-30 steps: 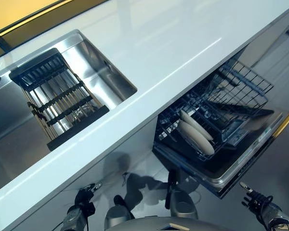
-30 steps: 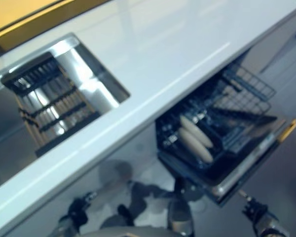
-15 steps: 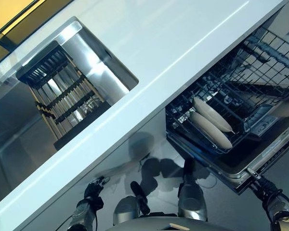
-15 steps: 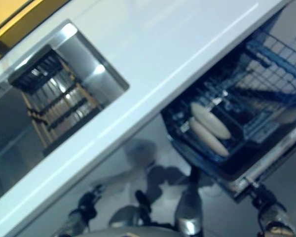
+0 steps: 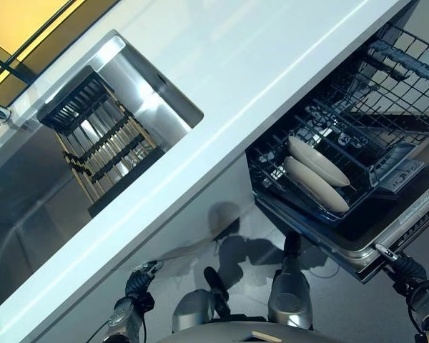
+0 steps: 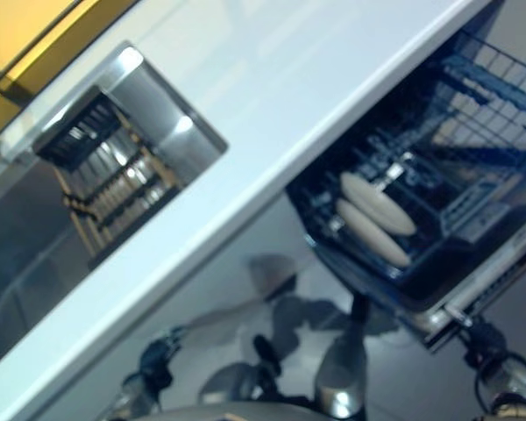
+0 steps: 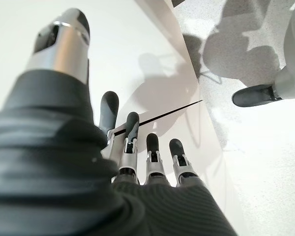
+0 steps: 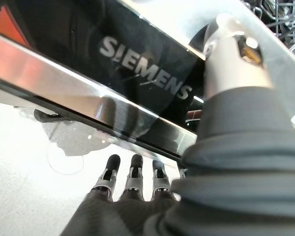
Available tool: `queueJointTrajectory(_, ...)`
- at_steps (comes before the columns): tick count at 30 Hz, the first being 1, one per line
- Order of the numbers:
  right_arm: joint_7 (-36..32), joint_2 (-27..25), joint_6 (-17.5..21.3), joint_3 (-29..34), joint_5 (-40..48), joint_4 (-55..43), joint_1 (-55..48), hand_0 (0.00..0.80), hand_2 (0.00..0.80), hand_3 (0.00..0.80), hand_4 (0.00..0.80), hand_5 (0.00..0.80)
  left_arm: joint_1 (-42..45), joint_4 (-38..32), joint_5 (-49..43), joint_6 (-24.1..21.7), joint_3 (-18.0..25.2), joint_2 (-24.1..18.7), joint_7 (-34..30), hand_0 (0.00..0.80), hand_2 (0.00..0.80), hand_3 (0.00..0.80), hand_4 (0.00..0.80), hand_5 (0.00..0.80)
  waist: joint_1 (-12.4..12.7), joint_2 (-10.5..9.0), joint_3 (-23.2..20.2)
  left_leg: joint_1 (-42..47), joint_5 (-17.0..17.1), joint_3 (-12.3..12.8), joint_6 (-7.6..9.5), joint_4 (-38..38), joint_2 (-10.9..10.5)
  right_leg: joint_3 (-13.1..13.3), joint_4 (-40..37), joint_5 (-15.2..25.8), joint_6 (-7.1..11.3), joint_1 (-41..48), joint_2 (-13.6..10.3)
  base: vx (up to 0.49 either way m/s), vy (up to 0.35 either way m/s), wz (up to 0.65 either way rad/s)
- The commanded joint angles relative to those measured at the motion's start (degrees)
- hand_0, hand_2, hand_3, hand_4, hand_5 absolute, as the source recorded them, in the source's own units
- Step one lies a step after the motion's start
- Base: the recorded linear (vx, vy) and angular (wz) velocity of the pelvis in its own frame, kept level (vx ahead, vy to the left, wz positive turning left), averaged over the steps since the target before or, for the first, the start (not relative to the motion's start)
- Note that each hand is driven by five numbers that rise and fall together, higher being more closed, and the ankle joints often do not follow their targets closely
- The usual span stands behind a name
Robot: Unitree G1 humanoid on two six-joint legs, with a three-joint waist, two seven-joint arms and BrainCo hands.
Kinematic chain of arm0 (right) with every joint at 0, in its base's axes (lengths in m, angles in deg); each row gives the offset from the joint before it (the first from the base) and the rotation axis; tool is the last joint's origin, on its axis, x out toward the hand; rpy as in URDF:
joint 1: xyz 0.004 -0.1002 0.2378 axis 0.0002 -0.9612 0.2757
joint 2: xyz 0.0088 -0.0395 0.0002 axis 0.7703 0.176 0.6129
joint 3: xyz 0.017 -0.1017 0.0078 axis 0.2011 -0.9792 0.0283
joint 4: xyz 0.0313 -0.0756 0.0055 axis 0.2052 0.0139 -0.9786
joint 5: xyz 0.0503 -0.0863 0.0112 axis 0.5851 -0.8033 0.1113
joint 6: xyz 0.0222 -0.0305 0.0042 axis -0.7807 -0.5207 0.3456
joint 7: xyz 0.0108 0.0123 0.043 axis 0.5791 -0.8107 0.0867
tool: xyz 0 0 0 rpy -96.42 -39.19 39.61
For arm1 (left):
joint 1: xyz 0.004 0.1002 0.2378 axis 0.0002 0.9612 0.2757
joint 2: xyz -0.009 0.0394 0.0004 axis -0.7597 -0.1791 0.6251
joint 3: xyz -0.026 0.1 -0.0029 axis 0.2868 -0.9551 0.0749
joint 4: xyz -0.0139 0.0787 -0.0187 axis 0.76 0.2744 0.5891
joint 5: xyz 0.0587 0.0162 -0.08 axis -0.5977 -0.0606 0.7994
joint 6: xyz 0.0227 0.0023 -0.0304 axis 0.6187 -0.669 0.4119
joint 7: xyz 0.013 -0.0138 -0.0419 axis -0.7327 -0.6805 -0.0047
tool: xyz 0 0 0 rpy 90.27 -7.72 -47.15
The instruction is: Take plates into dishwasher
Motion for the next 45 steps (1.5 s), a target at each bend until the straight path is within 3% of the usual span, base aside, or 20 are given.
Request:
queueJointTrajectory(1,-10.7,6.3,3.8,-6.7,2.0,-14.4,20.8,0.0,0.0,0.0,0.0,0.0,-6.8,-1.4,1.5,-6.0,0.8,-5.6,-0.5,0.0,0.0,0.0,0.0,0.0,4.0,-0.47,-3.4,-3.3,-5.1,-2.9,3.8,8.4,-4.8,-0.6,11.3,-11.8,2.01,1.7,-3.5,0.041,0.021,-0.09)
queueJointTrajectory(11,-9.7,8.0,3.6,-8.3,7.8,-22.7,25.3,0.0,0.0,0.0,0.0,0.0,-5.0,-1.7,-0.2,-4.7,-0.8,-4.9,-1.2,0.0,0.0,0.0,0.0,0.0,5.7,-0.31,-6.0,-2.4,-5.1,-4.2,3.91,8.6,-5.1,-1.2,11.1,-12.4,1.71,4.4,-3.5,0.069,0.006,-0.07)
queueJointTrajectory(21,-8.7,6.8,4.4,-8.6,10.9,-23.6,31.0,0.0,0.0,0.0,0.0,0.0,-4.5,-1.8,-0.9,-3.2,-2.3,-4.6,0.2,0.0,0.0,0.0,0.0,0.0,7.8,-0.85,-8.5,-1.1,-4.7,-5.2,3.71,8.4,-4.8,-2.6,10.4,-12.5,1.7,7.5,-3.4,0.07,-0.019,0.09)
queueJointTrajectory(38,-8.1,5.5,3.4,-8.7,11.6,-21.7,32.9,0.0,0.0,0.0,0.0,0.0,-1.9,-2.2,-3.4,-1.9,-0.9,-5.9,1.7,0.0,0.0,0.0,0.0,0.0,11.3,-6.47,-11.1,1.8,-3.6,-7.2,2.55,6.7,-2.6,-3.8,5.6,-10.8,2.15,13.5,-0.7,0.064,-0.068,0.32)
queueJointTrajectory(44,-5.1,5.7,2.3,-8.5,8.0,-19.7,31.2,0.0,0.0,0.0,0.0,0.0,-1.4,-2.1,-3.5,-1.6,0.5,-6.8,1.8,0.0,0.0,0.0,0.0,0.0,12.2,-8.46,-11.5,2.4,-3.0,-8.4,2.14,5.1,-1.9,-3.6,3.9,-10.1,2.37,14.7,0.4,0.02,-0.054,0.12)
queueJointTrajectory(45,-2.2,6.0,3.0,-8.5,3.2,-19.2,29.5,0.0,0.0,0.0,0.0,0.0,-1.3,-2.0,-3.5,-1.5,1.0,-6.6,2.2,0.0,0.0,0.0,0.0,0.0,12.3,-8.89,-11.5,2.6,-2.7,-8.6,1.99,4.5,-1.7,-3.6,3.4,-9.9,2.46,15.0,0.7,-0.006,-0.024,0.05)
